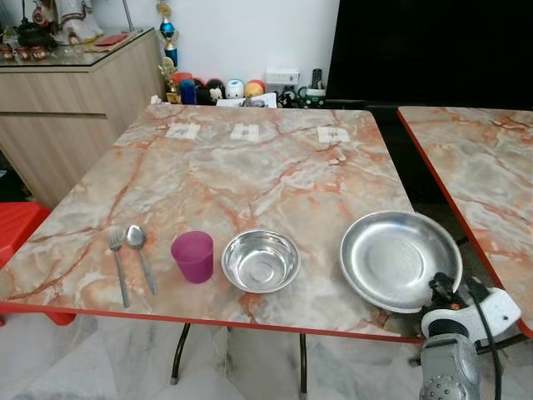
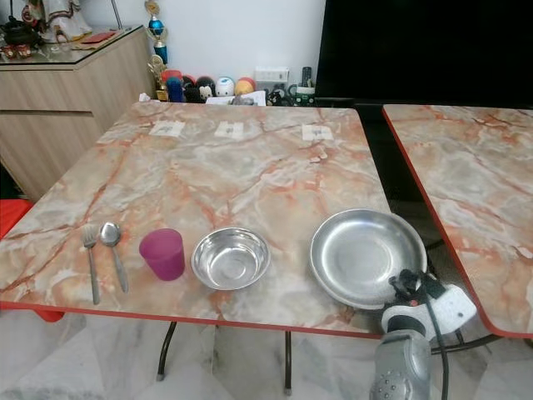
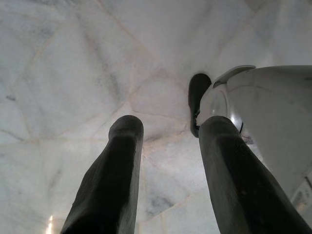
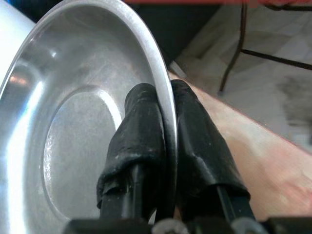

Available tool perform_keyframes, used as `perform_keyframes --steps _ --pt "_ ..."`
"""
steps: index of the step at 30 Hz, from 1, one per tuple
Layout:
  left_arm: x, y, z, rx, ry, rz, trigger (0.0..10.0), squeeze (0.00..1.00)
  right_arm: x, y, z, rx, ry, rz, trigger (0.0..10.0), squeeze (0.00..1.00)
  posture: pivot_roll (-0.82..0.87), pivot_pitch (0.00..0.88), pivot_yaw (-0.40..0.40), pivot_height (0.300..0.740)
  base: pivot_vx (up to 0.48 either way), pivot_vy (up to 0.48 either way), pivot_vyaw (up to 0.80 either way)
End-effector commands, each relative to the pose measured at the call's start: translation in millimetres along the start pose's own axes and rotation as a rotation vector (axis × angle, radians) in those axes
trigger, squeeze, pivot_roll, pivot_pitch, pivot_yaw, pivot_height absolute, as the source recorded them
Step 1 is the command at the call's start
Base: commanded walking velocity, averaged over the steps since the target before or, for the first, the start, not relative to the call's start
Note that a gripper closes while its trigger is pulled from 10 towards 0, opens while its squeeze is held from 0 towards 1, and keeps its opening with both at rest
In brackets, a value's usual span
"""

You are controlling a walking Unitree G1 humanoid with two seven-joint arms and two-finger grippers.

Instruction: Setting the table

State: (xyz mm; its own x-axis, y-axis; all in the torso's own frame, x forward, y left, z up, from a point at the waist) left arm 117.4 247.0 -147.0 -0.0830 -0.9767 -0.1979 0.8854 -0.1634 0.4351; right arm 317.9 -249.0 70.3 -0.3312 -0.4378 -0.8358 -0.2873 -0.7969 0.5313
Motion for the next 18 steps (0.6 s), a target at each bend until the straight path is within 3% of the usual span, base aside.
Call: perform_keyframes --steps 1,7,8,9,13,18 --pt "-2.2 -5.1 1.3 -0.013 0.005 -0.019 10.0 0.0 -12.0 6.1 3.1 0.042 0.044 -0.069 0.0 0.0 0.03 0.024 0.005 0.74 0.0 0.0 0.0" --pt "-1.5 -6.5 1.4 -0.021 0.004 -0.027 10.0 0.0 -18.5 8.7 1.5 0.056 0.068 -0.153 0.0 0.0 0.03 0.023 0.001 0.74 0.0 0.0 0.0" --pt "-1.8 -6.6 1.4 -0.023 0.005 -0.032 10.0 0.0 -22.8 7.5 1.3 0.047 0.085 -0.165 4.4 0.0 0.03 0.025 0.001 0.74 0.0 0.0 0.0" --pt "-2.2 -6.9 1.4 -0.025 0.007 -0.041 10.0 0.0 -26.1 5.5 1.6 0.038 0.098 -0.159 10.0 0.0 0.03 0.025 0.0 0.74 0.0 0.0 0.0" --pt "-3.3 -7.4 1.5 -0.029 0.015 -0.051 10.0 0.0 -31.8 -0.5 4.0 0.017 0.123 -0.14 10.0 0.0 0.03 0.026 -0.001 0.74 0.0 0.0 0.0" --pt "-3.7 -8.4 1.6 -0.033 0.021 -0.054 10.0 0.0 -38.6 -5.4 7.2 0.001 0.153 -0.143 10.0 0.0 0.03 0.025 -0.004 0.74 0.0 -0.286 0.0"
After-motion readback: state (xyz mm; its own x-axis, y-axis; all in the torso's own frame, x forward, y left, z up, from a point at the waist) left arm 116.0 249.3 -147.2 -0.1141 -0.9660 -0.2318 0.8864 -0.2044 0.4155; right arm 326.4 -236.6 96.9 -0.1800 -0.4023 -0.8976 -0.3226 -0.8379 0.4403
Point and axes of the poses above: a point about 5 cm out from each wrist's last joint towards the gripper, its own z axis pointing back from the gripper into the wrist, its own y axis along the axis of the wrist's last joint, x = y × z, the point moved 5 cm from there along -z, pointing out of the wrist towards the gripper, and after that the axes turned 12 degrees about -z, right-handed, at the moved point
